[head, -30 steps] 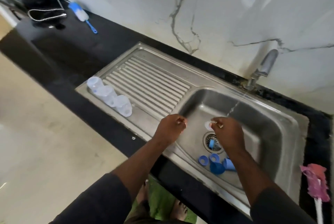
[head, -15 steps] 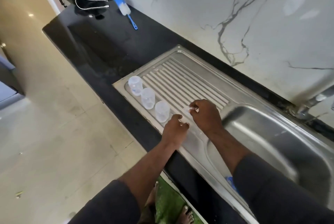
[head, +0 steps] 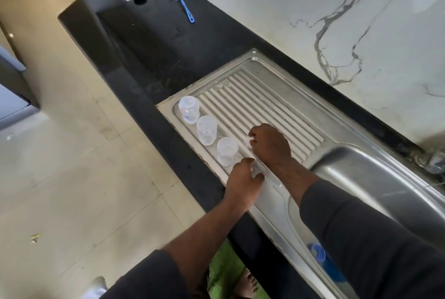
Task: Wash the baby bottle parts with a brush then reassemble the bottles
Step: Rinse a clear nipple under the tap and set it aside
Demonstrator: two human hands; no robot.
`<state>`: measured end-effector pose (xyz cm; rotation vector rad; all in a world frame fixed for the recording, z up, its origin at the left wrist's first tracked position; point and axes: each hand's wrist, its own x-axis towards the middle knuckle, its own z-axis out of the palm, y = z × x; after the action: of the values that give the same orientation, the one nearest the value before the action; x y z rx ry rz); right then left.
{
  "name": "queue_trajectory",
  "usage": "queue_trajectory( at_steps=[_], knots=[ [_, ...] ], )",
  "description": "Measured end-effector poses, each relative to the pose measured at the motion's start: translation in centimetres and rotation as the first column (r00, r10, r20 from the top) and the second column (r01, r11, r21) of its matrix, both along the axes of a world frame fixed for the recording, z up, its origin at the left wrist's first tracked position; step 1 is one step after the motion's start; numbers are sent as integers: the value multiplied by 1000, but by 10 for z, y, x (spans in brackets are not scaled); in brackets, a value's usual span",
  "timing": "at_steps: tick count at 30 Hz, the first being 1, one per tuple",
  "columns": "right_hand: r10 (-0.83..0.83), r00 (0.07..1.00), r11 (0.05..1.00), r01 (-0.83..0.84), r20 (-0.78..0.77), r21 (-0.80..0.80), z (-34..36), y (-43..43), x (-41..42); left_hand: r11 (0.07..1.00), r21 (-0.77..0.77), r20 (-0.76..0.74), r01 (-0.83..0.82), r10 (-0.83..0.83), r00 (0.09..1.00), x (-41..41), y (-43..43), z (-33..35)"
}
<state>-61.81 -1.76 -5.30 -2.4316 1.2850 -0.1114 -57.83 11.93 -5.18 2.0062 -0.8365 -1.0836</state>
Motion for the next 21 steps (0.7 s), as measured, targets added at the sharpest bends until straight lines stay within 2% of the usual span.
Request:
queue_trajectory(
  at_steps=[11,16,21],
  knots=[
    [11,997,997,-16,75,70,-3,-8,-8,998,9,64,56,-56,996,-6,3,-7],
    [-99,981,995,97,165,21,-5,-6,-43,997,-15,78,80,-78,994,-15,-3,-1],
    [-277,945,959,262,176,105,-11,8,-119,984,-30,81,176,-173,982,-44,-22,3]
  ],
)
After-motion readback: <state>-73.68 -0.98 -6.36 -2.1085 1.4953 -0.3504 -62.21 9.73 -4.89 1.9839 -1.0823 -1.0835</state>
